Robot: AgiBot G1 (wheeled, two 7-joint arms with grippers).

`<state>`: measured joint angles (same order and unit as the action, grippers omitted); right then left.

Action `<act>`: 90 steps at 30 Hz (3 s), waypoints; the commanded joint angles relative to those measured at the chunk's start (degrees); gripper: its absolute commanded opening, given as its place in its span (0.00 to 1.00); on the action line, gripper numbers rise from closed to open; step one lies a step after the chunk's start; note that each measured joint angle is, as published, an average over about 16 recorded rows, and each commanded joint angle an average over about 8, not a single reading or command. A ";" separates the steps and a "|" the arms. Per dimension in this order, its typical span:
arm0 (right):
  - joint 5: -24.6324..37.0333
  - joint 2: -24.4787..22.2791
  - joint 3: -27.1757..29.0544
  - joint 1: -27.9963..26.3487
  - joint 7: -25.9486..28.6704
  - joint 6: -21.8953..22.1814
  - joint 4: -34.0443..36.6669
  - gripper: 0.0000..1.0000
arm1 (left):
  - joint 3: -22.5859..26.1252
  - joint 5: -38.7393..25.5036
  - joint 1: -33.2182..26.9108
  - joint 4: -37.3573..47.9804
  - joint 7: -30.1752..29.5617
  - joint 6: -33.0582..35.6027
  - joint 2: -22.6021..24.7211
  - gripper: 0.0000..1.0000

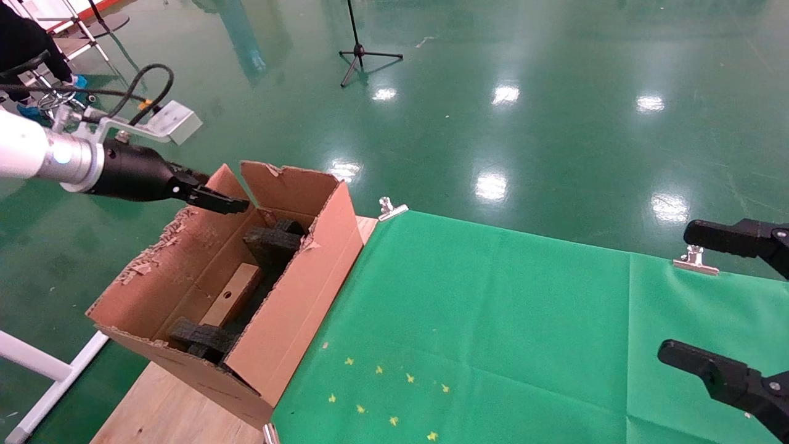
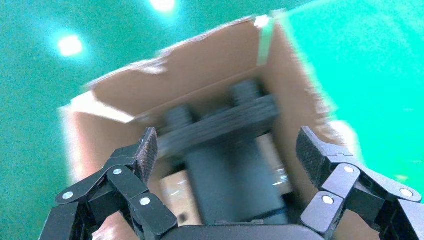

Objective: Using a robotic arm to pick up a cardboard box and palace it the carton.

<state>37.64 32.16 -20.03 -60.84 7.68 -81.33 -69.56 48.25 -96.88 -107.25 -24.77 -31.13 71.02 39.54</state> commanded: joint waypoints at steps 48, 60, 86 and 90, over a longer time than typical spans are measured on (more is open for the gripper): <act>0.00 0.00 0.00 0.00 0.00 0.00 0.00 1.00 | -27.63 47.17 39.16 -41.84 17.47 12.58 -3.87 1.00; -0.01 -0.01 0.00 0.01 0.00 0.01 0.01 1.00 | -33.12 56.58 46.97 -50.18 20.83 15.13 -4.63 1.00; -0.01 -0.01 0.00 0.01 0.00 0.02 0.02 1.00 | -32.37 55.28 45.91 -48.99 20.43 14.73 -4.57 1.00; -0.01 -0.01 0.00 0.01 0.00 0.02 0.02 1.00 | -32.31 55.17 45.82 -48.89 20.41 14.70 -4.56 1.00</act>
<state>37.64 32.15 -20.02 -60.83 7.68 -81.31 -69.54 15.93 -41.70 -61.42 -73.68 -10.72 85.72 34.98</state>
